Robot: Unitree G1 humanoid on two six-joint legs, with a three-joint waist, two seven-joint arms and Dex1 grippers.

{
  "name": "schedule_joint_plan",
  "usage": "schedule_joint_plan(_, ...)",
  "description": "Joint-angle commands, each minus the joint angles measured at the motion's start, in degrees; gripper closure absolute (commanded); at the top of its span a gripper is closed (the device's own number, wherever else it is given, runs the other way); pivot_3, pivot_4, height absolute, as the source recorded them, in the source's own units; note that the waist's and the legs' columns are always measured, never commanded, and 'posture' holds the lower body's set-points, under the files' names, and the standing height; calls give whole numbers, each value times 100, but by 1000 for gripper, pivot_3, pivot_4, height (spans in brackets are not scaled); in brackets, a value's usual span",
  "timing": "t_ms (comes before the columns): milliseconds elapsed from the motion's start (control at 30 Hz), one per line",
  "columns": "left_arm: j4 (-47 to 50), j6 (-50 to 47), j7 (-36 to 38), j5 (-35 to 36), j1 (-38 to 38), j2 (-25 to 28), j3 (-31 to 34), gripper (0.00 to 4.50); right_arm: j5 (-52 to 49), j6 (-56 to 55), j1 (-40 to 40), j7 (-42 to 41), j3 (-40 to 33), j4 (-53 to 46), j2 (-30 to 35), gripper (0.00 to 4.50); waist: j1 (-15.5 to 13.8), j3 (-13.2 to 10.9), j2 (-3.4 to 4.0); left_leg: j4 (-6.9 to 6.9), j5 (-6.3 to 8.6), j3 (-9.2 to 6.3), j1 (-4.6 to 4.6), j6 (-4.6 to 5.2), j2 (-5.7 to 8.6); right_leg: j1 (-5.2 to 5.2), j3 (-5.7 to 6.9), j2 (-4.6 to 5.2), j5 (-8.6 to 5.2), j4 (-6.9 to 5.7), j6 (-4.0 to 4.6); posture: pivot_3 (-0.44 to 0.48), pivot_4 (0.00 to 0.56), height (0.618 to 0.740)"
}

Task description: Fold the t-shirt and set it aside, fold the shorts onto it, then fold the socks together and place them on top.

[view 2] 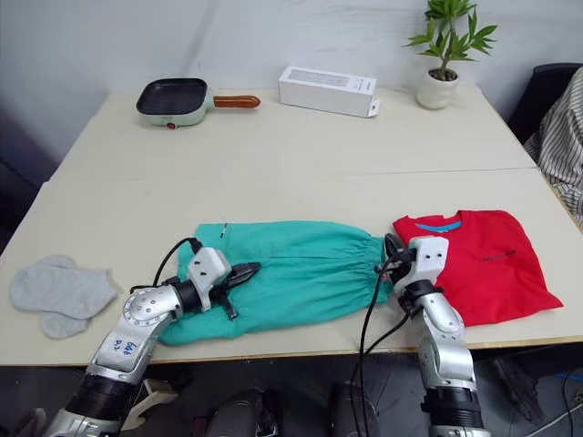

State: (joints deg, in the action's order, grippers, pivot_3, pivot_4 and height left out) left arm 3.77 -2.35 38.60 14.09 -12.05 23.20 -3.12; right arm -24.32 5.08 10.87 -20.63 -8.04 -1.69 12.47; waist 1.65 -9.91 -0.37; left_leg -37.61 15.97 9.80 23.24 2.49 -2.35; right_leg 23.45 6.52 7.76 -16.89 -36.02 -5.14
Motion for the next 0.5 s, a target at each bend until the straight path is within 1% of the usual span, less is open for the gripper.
schedule_joint_plan(33,239,-68,250,563,-495,-85,234,4477,-233,420,285,-270,383,-853,9,4500,4,0,0,1,-3,1,2,-2,-1,3,0,-4,0,-3,0,0,150,740)
schedule_joint_plan(133,-28,-307,324,496,-932,-132,58,4477,156,704,343,-212,810,-951,41,4500,-4,2,-2,4,-6,1,-2,-6,-6,1,6,-21,0,-5,1,0,150,740)
schedule_joint_plan(167,-325,-419,296,309,-1113,-169,-94,4477,542,649,297,-158,1058,-826,99,4500,-6,2,-2,4,-6,2,-2,-6,-6,-1,7,-24,-1,-2,0,0,150,740)
schedule_joint_plan(233,-869,-385,265,-60,-1352,-244,-349,4477,912,522,190,0,1230,-575,35,4500,-30,2,-4,3,-8,4,-2,2,7,-3,13,-31,-1,-2,0,0,150,740)
schedule_joint_plan(267,-1182,-418,172,-217,-1447,-318,-427,4477,1124,338,117,185,1214,-381,-14,4500,-30,2,-4,3,-10,4,0,7,15,-2,19,-34,-1,-1,-1,0,150,740)
schedule_joint_plan(333,-1662,-62,-18,-419,-1563,-504,-435,4477,1227,-12,-49,236,1107,-117,-80,4500,-31,2,-5,5,-10,8,1,20,29,-2,25,-31,5,2,-12,0,150,740)
schedule_joint_plan(367,-1826,-41,-130,-480,-1608,-575,-410,4477,1288,-200,-112,254,1056,-7,-96,4500,-20,1,-6,5,-9,15,3,26,34,0,32,-29,12,6,-24,0,150,740)
schedule_joint_plan(433,-2076,34,-273,-579,-1645,-675,-370,4477,1184,-363,-236,248,887,132,-166,4500,-13,0,-9,4,-6,19,5,35,39,0,33,-23,19,12,-37,0,150,740)
schedule_joint_plan(500,-2148,90,-186,-666,-1603,-667,-441,4477,919,-419,-343,105,736,33,-226,4500,-19,0,-11,3,-5,19,5,38,39,-2,30,-20,22,16,-43,0,150,740)
